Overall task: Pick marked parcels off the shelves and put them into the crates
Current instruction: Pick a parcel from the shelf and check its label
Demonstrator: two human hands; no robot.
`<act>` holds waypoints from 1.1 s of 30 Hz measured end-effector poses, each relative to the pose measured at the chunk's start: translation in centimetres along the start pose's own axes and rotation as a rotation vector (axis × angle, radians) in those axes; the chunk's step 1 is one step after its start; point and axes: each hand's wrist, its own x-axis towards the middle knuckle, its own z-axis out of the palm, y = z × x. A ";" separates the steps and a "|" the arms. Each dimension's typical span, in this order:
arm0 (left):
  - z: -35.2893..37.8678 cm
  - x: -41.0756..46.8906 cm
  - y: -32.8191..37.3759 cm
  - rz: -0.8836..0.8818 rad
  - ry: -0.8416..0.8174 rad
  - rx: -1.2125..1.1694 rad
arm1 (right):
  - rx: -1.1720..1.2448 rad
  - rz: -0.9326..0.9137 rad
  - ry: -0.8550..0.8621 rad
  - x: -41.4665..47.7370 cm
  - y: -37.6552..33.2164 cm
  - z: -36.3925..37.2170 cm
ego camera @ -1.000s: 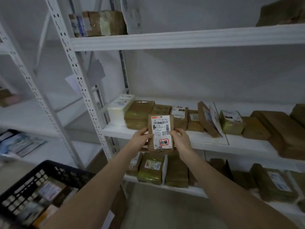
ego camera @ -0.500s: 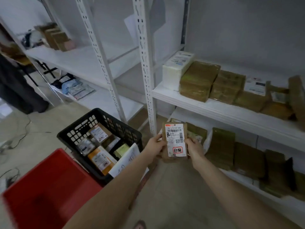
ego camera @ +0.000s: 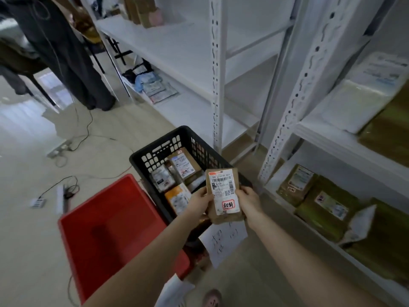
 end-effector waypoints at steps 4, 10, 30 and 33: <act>-2.5 2.7 -0.5 -0.083 0.039 -0.137 | -0.097 0.006 -0.076 2.6 -1.0 3.3; -4.1 8.7 -2.1 -0.167 0.226 -0.209 | -0.205 0.023 -0.185 8.4 -1.9 7.0; -15.7 29.2 -1.1 -0.241 0.773 0.217 | -0.383 -0.067 -0.599 27.6 -4.7 28.2; -16.6 30.2 -1.8 -0.325 0.762 0.319 | -0.422 -0.102 -0.642 27.8 -4.0 29.7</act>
